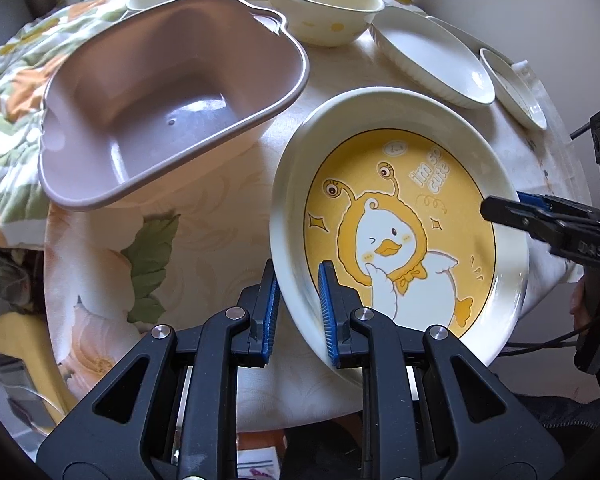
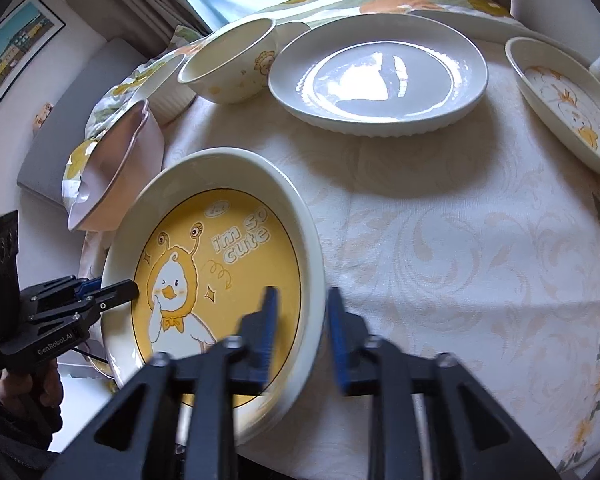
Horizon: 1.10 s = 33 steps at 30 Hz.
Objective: Organize plates and bowls
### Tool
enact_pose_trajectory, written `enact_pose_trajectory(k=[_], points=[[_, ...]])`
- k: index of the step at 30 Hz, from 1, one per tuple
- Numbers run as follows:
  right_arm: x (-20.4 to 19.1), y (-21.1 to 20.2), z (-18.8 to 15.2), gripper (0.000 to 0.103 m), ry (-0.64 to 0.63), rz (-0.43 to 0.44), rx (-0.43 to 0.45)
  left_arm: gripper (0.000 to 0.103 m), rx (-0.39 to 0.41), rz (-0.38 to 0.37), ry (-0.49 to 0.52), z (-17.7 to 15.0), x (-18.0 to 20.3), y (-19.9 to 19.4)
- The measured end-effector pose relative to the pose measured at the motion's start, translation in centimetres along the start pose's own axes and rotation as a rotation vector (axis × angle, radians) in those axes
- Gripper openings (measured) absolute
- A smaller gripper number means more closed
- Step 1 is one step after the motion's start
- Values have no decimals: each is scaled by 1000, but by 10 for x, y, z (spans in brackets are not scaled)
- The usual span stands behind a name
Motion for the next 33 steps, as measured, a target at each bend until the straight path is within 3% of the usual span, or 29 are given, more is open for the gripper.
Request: enact_pose_trajectory(k=[2,4,6,8,10,17,22,23,25,26,29,33], points=[[0,1,-1,81,10,4,-6,17,-1,0,-1,0,1,1],[1,0,-2,81,18,-6,-3,20,0,0,2,0,3,2],[1,-1,-3,81,21,-11,8,32,-6,-1,4,-1,3,3],[2,-2,-5,81,26,-9,4,78,-2,4,3,-3,4,5],[3,-4,-8,81,27,-6,-1,88,19,13,-7,-4,5,2],[3,-30,-9,81,46,-3,37,88,59,32,2,-10,5,-30],[7,-85,3,81,61,-16,143,88,241,40,32,15,20,-104],[8,-96,7,81,64,-17,167,92,279,44,34,21,23,-116],[10,-120,19,90,65,-28,226,103,370,65,32,40,31,-141],[11,-136,27,101,49,-43,276,103,402,68,32,48,34,-148],[17,-165,47,102,-10,-101,334,103,389,23,40,76,48,-149],[43,-174,73,103,-45,-172,267,103,352,-28,-1,99,69,-140]])
Point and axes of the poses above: each gripper's, at about its wrist camera, not at the fingertips, and y roughly the way its jaws point, x to its right, z to its top, the point moved 7 cm from there along y, roughly the way its jaws point, and after that the axes turned 7 degrees about -x, right-handed, at the moved point
